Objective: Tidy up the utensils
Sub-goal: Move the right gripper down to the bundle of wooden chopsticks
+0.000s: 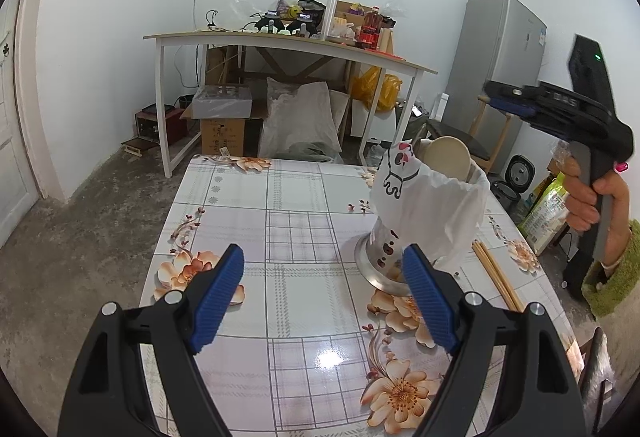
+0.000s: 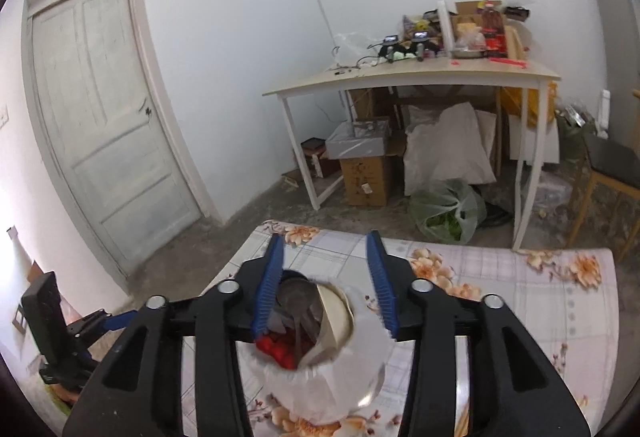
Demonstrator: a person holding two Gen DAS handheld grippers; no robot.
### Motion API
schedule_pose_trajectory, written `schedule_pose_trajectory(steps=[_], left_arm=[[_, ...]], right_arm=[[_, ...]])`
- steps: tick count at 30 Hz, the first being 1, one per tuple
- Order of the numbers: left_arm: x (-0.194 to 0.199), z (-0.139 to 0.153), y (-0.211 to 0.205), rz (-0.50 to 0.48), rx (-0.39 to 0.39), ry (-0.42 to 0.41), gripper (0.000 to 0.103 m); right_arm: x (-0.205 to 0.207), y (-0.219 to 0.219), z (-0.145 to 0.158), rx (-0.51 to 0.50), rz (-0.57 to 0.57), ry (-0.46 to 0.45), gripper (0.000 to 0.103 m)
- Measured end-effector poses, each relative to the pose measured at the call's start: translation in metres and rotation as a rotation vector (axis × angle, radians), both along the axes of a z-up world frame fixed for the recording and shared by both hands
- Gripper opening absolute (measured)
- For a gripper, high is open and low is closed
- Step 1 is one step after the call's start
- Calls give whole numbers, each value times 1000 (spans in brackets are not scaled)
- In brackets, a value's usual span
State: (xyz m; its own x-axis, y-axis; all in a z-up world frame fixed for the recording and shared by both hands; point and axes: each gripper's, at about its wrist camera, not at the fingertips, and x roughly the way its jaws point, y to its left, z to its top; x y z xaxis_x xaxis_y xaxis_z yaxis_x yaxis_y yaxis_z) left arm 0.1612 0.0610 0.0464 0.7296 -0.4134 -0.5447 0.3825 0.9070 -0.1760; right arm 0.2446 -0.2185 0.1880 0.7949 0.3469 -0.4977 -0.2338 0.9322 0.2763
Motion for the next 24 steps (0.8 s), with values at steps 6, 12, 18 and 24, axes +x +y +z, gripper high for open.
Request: schedule_pose_trajectory(steps=[6, 12, 18, 24], left_arm=[[-4, -1, -4, -32, -2, 11, 84], [-9, -13, -20, -88, 15, 49, 86], [-15, -29, -38, -148, 45, 87, 88], [-19, -49, -60, -192, 108, 150, 88]], right_arm=[[-45, -27, -5, 16, -103, 27, 57], [-99, -60, -47, 39, -275, 158, 57], [-144, -79, -103, 78, -431, 292, 57], [-170, -92, -133, 114, -493, 358, 57]])
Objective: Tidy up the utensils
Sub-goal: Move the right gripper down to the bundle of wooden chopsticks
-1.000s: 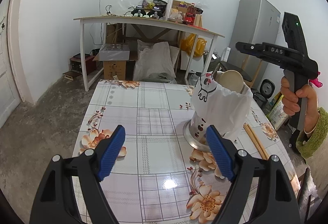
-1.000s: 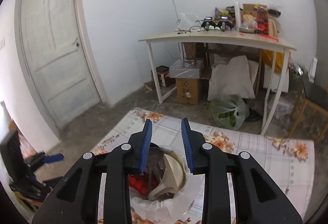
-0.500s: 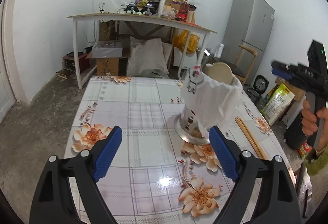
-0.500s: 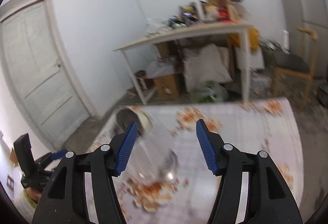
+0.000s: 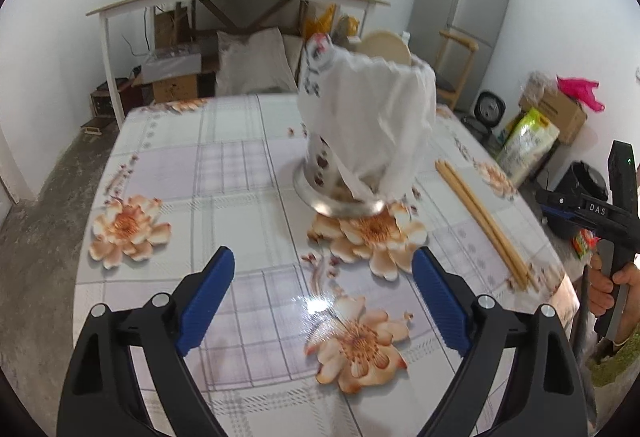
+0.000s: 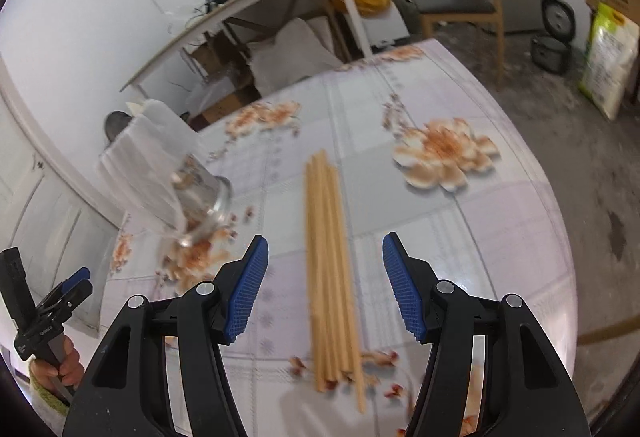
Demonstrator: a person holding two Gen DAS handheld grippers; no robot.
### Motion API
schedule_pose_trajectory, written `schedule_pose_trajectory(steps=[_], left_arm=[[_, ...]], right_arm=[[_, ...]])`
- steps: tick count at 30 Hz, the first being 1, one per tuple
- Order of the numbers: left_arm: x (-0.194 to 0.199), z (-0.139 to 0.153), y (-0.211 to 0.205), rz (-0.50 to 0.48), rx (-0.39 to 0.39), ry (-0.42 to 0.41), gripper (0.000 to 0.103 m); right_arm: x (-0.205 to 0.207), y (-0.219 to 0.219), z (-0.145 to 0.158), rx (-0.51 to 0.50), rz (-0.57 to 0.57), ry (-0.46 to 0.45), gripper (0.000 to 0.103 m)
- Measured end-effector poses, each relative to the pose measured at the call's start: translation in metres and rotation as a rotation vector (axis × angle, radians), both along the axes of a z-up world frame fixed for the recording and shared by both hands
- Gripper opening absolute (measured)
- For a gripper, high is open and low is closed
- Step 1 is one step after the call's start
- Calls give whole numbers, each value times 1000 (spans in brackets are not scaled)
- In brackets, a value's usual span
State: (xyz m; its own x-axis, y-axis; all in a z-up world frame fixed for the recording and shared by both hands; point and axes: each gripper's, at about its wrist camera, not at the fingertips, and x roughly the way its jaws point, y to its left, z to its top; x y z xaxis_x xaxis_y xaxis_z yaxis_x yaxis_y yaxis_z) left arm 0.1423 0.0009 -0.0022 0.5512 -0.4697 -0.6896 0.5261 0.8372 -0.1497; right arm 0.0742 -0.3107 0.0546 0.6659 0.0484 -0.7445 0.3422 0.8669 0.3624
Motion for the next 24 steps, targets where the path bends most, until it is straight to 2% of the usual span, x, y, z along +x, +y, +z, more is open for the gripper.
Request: schedule_pose_trajectory(steps=[8, 16, 24], left_arm=[[-10, -2, -11, -4, 35, 0, 89], [-13, -3, -22, -9, 66, 2, 89], [-13, -7, -33, -26, 84, 9, 90]], right_arm=[[-11, -13, -9, 28, -12, -1, 56], [-13, -24, -21, 43, 1, 17, 32], [5, -16, -31, 8, 96, 42, 23]])
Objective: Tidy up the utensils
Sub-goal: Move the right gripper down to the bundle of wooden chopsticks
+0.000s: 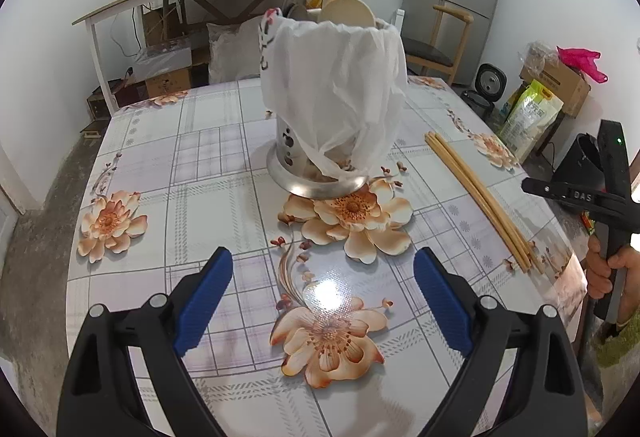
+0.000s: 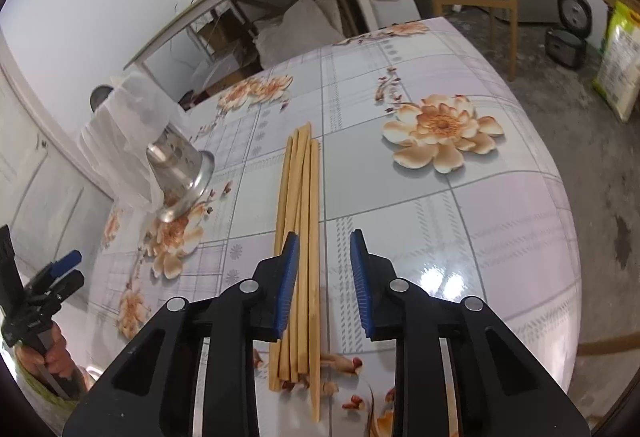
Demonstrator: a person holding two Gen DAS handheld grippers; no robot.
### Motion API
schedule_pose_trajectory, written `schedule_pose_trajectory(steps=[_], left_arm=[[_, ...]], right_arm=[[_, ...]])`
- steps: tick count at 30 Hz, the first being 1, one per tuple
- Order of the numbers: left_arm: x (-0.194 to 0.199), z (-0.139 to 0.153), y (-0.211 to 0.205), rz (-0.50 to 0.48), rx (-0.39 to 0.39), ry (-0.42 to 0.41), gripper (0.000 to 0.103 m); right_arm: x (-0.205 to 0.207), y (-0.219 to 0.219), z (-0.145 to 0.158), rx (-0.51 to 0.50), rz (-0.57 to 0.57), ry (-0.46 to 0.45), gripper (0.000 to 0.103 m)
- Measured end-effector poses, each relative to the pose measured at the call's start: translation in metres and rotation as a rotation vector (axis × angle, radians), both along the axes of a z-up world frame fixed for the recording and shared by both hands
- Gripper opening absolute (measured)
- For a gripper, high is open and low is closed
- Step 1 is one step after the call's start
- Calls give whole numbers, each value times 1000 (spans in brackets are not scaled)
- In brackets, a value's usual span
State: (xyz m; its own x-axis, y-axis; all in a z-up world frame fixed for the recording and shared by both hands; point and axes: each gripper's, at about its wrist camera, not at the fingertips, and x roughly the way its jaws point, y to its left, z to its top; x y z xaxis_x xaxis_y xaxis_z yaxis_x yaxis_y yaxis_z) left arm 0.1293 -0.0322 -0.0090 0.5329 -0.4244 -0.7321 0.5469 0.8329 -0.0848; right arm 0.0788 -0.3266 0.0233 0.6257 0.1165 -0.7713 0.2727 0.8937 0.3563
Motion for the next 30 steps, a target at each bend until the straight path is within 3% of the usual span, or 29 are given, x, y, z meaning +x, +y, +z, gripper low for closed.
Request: schedule_pose_trajectory(steps=[16, 30], left_arm=[[3, -9, -25, -59, 27, 6, 90], [1, -7, -66, -159, 26, -12, 90]], right_arm=[[23, 13, -24, -55, 92, 60, 11], [29, 10, -34, -97, 102, 91, 11]])
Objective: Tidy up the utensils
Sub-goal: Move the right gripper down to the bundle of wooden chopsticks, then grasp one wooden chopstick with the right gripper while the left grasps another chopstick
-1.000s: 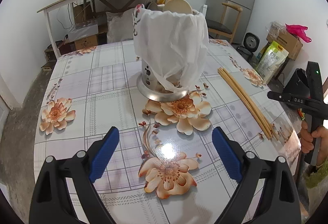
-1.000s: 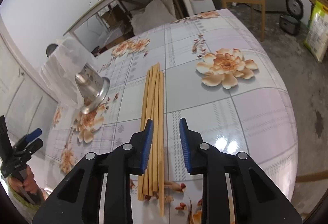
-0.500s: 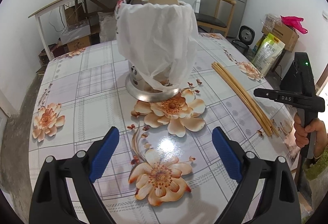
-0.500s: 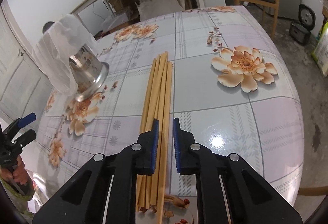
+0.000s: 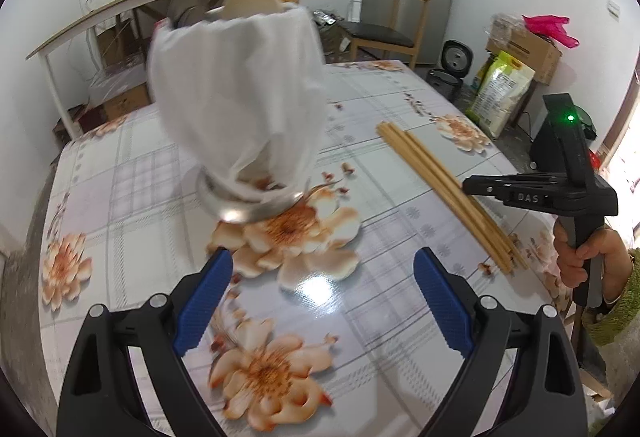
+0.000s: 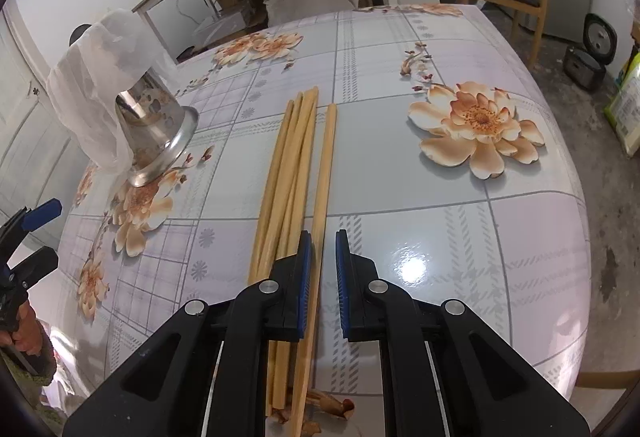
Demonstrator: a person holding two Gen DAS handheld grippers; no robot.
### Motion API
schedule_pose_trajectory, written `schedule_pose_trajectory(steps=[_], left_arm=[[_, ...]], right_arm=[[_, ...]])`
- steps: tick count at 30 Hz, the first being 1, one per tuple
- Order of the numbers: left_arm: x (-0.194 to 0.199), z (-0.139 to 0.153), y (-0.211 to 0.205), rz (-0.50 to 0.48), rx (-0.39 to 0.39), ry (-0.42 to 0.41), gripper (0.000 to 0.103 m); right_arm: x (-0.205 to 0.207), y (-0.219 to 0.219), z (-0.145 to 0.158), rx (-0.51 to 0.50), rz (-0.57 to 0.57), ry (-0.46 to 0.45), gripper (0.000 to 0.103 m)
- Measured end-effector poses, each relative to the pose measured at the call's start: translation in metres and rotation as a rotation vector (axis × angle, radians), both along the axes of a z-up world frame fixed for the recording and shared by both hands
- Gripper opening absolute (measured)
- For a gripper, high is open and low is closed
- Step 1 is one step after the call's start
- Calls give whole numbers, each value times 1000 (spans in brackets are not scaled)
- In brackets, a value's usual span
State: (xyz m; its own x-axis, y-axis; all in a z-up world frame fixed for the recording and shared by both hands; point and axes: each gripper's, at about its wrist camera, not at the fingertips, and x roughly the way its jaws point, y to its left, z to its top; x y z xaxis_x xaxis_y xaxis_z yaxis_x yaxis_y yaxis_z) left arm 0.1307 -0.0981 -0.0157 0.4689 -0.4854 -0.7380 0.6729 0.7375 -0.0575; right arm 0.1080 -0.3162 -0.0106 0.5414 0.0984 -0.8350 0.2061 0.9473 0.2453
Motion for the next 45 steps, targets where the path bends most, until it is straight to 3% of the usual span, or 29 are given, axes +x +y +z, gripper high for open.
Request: schedule_pose_trajectory(steps=[8, 16, 24, 32, 37, 45], left_arm=[[6, -1, -44, -101, -51, 8, 85], [20, -22, -105, -191, -68, 88, 52], [33, -47, -153, -203, -29, 123, 38], [38, -59, -166, -204, 26, 96, 34], [43, -60, -163, -187, 21, 91, 33], [47, -61, -156, -146, 37, 80, 14]], right_arm=[[0, -9, 0, -25, -20, 2, 11], [-3, -15, -2, 10, -40, -12, 11], [-6, -19, -3, 43, -47, -24, 11], [-7, -21, -3, 55, -49, -35, 10], [-7, -21, -3, 53, -44, -38, 10], [-7, -20, -4, 53, -48, -39, 10]])
